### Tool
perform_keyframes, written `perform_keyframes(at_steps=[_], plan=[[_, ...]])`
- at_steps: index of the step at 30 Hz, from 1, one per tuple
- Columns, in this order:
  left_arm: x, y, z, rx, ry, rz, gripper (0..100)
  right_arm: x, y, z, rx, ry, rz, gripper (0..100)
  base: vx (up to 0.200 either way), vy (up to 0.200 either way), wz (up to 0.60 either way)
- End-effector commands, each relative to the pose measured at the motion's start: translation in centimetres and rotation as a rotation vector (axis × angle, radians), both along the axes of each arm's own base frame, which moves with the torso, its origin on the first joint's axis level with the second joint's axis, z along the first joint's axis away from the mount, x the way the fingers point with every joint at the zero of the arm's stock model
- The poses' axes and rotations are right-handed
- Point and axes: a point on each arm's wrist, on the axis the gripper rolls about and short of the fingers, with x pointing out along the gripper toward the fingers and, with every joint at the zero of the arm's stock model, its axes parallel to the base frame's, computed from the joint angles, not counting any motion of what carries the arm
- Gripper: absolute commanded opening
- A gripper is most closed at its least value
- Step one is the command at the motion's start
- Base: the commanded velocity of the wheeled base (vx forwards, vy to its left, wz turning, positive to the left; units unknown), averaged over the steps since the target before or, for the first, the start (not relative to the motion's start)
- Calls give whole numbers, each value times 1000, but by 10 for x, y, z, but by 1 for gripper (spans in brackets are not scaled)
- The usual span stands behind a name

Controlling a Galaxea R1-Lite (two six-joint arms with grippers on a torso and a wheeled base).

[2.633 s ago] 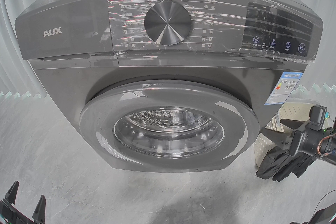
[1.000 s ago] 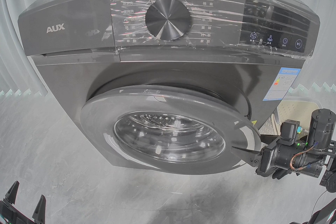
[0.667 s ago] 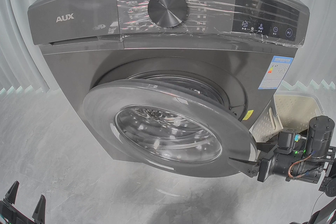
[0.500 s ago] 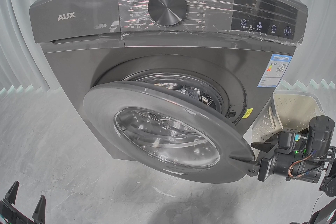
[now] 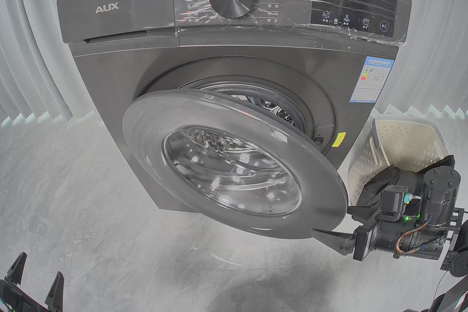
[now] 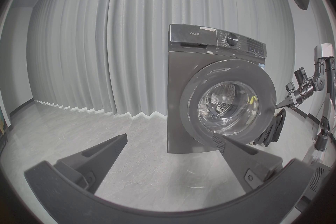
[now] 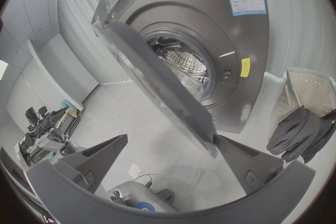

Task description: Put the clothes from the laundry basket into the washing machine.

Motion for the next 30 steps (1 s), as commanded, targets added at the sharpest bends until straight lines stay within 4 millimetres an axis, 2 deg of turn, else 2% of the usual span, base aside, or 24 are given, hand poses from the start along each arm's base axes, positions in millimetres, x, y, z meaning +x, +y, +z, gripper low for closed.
perform_keyframes(at_steps=[1, 8, 12, 16, 18, 22, 30], plan=[[0, 0, -5, 0, 0, 0, 100, -4, 5, -1, 3, 8, 29, 100, 0, 0, 0], [0, 0, -5, 0, 0, 0, 100, -13, 5, -6, 13, 44, 50, 100, 0, 0, 0], [0, 0, -5, 0, 0, 0, 100, -9, 5, -5, 13, 39, 34, 100, 0, 0, 0], [0, 0, -5, -2, 0, 0, 100, -5, 8, -2, 29, 20, 33, 100, -200, 0, 0], [0, 0, -5, 0, 0, 0, 100, 0, 12, -6, 31, 20, 31, 100, -200, 0, 0], [0, 0, -5, 0, 0, 0, 100, 6, 16, -12, 32, 21, 32, 100, 0, 0, 0], [0, 0, -5, 0, 0, 1, 100, -4, 18, -16, 37, 12, 67, 100, 0, 0, 0]])
